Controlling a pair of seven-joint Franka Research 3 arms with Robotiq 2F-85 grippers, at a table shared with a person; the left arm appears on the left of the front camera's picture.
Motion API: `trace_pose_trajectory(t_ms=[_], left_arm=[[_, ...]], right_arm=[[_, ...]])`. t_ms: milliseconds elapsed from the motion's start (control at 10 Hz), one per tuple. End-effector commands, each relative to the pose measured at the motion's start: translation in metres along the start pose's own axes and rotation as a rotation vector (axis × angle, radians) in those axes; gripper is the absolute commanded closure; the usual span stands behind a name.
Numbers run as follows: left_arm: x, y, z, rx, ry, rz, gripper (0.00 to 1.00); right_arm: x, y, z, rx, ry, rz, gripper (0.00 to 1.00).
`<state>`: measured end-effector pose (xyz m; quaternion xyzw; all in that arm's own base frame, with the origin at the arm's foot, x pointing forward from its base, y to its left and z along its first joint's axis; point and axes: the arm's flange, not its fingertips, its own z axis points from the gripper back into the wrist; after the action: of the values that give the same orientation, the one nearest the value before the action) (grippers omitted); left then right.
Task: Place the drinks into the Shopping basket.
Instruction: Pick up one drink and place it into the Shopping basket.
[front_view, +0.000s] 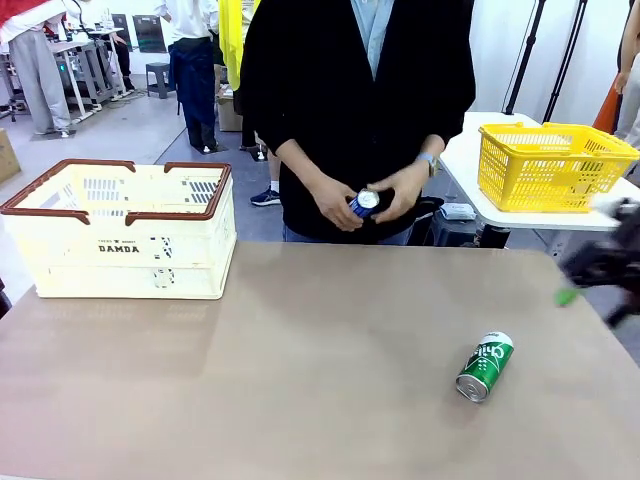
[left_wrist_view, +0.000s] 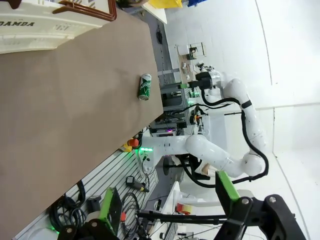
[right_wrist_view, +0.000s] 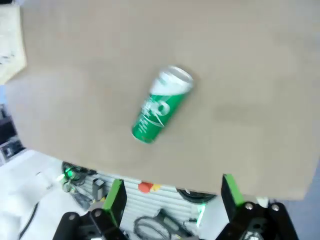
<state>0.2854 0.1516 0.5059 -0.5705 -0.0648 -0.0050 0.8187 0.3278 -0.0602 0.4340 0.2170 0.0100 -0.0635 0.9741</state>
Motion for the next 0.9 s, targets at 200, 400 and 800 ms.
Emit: trace_pose_trajectory(t_ms=[200,400,800], left_arm=[[-0.001,-0.002,0.001,-0.017,-0.002,-0.017,0.0],[-0.001,-0.002,0.001,-0.017,-0.002,-0.017,0.0],[-0.001,-0.002,0.001,-0.017,-0.002,-0.017,0.0]], right_arm=[[-0.025,-0.078,0.018,0.141,-0.048,-0.139,0.0],[-0.007,-0.042,-0.014,0.069,-0.041,-0.067,0.0],[0.029,0.056,-0.1,-0.224,0.106,-0.003,0.0]])
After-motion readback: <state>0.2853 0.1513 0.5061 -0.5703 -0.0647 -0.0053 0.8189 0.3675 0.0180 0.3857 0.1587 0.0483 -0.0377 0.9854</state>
